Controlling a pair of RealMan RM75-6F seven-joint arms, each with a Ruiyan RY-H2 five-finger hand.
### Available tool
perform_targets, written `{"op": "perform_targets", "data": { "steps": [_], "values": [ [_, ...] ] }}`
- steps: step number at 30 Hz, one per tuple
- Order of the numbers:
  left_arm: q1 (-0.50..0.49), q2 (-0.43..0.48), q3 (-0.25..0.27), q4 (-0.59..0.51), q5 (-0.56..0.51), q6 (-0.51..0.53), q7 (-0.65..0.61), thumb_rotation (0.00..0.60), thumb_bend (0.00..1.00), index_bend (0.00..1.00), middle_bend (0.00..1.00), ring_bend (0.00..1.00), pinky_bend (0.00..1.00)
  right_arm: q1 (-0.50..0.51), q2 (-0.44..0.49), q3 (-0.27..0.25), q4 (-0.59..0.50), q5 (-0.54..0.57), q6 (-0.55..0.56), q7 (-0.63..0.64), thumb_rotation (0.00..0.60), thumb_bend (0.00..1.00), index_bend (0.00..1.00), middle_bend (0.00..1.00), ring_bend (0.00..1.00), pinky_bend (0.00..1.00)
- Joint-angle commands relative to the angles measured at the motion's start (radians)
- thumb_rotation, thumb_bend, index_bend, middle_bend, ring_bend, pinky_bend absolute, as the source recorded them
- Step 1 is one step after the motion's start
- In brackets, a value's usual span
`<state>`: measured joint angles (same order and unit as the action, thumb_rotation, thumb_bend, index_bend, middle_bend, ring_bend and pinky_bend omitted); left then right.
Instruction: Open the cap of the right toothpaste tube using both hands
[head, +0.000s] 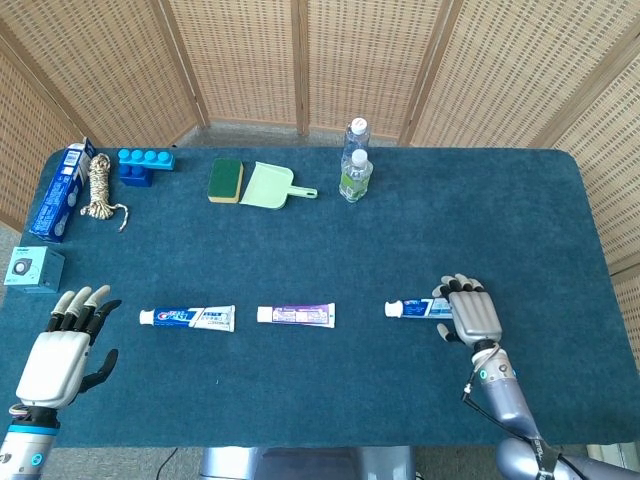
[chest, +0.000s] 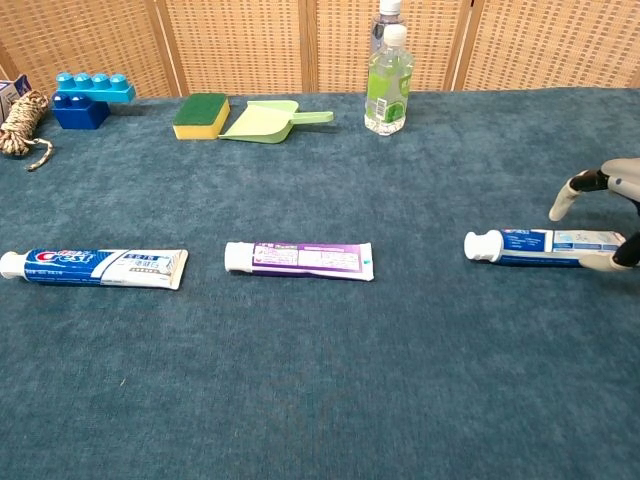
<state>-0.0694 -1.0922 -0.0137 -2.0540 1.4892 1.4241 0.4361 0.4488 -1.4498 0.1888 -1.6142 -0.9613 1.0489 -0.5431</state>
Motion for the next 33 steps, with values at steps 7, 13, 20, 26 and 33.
{"op": "perform_targets", "data": {
  "steps": [7, 13, 20, 26, 33],
  "values": [
    [-0.002, 0.001, 0.003, 0.010, 0.004, 0.009, -0.019, 0.600, 0.37, 0.16, 0.09, 0.00, 0.00, 0.036, -0.021, -0.013, 0.036, 0.061, -0.008, -0.031, 0.600, 0.31, 0.30, 0.19, 0.10, 0.15],
    [0.003, 0.004, 0.009, 0.016, 0.009, 0.021, -0.033, 0.600, 0.37, 0.16, 0.09, 0.00, 0.00, 0.051, -0.025, -0.024, 0.051, 0.080, -0.012, -0.036, 0.600, 0.31, 0.31, 0.19, 0.10, 0.15],
    [0.009, 0.005, 0.013, 0.021, 0.015, 0.035, -0.042, 0.600, 0.37, 0.16, 0.09, 0.00, 0.00, 0.071, -0.026, -0.028, 0.067, 0.100, -0.025, -0.037, 0.600, 0.31, 0.33, 0.19, 0.10, 0.15],
    [0.013, 0.007, 0.014, 0.021, 0.020, 0.048, -0.047, 0.600, 0.37, 0.15, 0.09, 0.00, 0.00, 0.087, -0.027, -0.034, 0.092, 0.122, -0.041, -0.034, 0.600, 0.33, 0.33, 0.19, 0.10, 0.15],
    [0.015, 0.007, 0.017, 0.017, 0.026, 0.054, -0.042, 0.600, 0.37, 0.15, 0.08, 0.00, 0.00, 0.095, -0.021, -0.045, 0.110, 0.135, -0.056, -0.016, 0.600, 0.33, 0.33, 0.20, 0.10, 0.15]
  ]
}}
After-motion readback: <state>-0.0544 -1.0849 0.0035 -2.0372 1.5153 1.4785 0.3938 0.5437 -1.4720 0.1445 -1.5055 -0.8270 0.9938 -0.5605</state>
